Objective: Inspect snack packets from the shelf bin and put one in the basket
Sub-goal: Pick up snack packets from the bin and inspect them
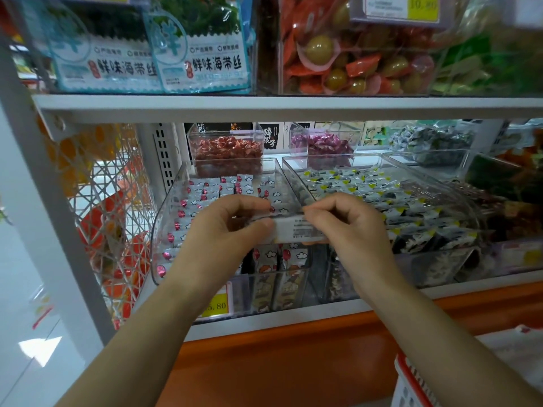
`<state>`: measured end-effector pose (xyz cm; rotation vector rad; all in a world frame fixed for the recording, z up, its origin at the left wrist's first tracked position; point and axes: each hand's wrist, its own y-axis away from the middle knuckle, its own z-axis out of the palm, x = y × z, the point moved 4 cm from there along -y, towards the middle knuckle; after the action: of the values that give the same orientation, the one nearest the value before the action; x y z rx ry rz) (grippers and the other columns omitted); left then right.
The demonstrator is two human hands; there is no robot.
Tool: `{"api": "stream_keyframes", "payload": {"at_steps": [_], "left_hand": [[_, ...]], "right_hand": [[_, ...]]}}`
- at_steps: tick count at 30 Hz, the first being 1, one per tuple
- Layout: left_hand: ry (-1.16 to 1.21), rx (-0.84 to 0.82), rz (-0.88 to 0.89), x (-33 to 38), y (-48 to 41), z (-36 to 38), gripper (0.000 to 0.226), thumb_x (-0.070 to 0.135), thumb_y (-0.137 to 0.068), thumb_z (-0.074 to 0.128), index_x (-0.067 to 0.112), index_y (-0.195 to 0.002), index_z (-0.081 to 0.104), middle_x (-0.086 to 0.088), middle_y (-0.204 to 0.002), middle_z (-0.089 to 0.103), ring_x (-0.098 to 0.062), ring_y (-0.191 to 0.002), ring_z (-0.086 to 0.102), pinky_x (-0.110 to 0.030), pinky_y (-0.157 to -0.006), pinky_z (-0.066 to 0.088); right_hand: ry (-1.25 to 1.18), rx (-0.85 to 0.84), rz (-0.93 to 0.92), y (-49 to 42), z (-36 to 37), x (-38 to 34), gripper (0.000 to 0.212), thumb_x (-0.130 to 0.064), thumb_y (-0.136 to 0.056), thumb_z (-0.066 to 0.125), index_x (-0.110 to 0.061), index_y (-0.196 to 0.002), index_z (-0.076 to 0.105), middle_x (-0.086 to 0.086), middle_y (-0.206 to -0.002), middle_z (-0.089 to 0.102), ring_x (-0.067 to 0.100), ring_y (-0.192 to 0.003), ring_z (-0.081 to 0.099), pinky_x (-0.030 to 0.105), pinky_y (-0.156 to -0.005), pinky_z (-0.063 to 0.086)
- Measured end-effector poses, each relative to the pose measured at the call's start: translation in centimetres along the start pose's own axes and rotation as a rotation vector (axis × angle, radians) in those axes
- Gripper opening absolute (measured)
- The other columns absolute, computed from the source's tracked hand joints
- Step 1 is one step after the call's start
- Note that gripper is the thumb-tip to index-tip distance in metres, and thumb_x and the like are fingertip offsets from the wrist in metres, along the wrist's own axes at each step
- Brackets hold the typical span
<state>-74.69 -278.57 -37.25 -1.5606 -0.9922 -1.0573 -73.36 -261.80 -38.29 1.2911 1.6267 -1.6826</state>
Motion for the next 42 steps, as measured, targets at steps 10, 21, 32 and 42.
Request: {"api": "stream_keyframes", "payload": {"at_steps": [10,21,32,42], "left_hand": [[0.047,0.113,-0.072,-0.7,-0.5,0.0,0.016,0.009,-0.088,0.058,0.015,-0.079,0.071,-0.003,-0.084,0.065,-0.007,-0.064,0.060,-0.009,-0.045,0.044],[-0.228,0.320,0.050,-0.1,-3.9,-3.1,0.022,0.025,-0.096,0.047,0.022,-0.100,0.068,0.012,-0.075,0.066,-0.011,-0.070,0.062,-0.024,-0.058,0.052],[-1.389,-0.299,-0.101,-6.4,-11.6,-3.1,0.050,0.048,-0.097,0.018,0.018,-0.123,0.049,-0.005,-0.144,0.038,-0.025,-0.142,0.017,-0.062,-0.110,0.012],[-1.368,-0.272,-0.035,-6.6,-9.6,-3.3,0.054,0.048,-0.095,0.015,0.020,-0.131,0.045,-0.005,-0.137,0.038,-0.022,-0.134,0.023,-0.050,-0.110,0.019]], "right_hand": [[0.033,-0.039,-0.090,0.2,0.2,-0.3,0.014,-0.018,-0.085,0.065,-0.029,-0.076,0.068,-0.016,-0.073,0.065,-0.002,-0.070,0.059,0.013,-0.064,0.048],[-0.031,-0.005,0.033,-2.5,-1.2,0.3,0.028,-0.016,-0.082,0.068,-0.028,-0.107,0.063,0.001,-0.105,0.067,0.008,-0.074,0.070,0.018,-0.063,0.056],[0.117,-0.007,0.035,-10.6,3.5,1.5,0.021,-0.011,-0.084,0.068,-0.007,-0.102,0.058,0.009,-0.107,0.060,0.025,-0.087,0.066,0.034,-0.072,0.059],[0.516,-0.235,-0.096,-14.8,9.4,2.7,0.042,-0.021,-0.086,0.066,-0.003,-0.121,0.052,0.013,-0.126,0.055,0.026,-0.113,0.052,0.025,-0.083,0.040]]}}
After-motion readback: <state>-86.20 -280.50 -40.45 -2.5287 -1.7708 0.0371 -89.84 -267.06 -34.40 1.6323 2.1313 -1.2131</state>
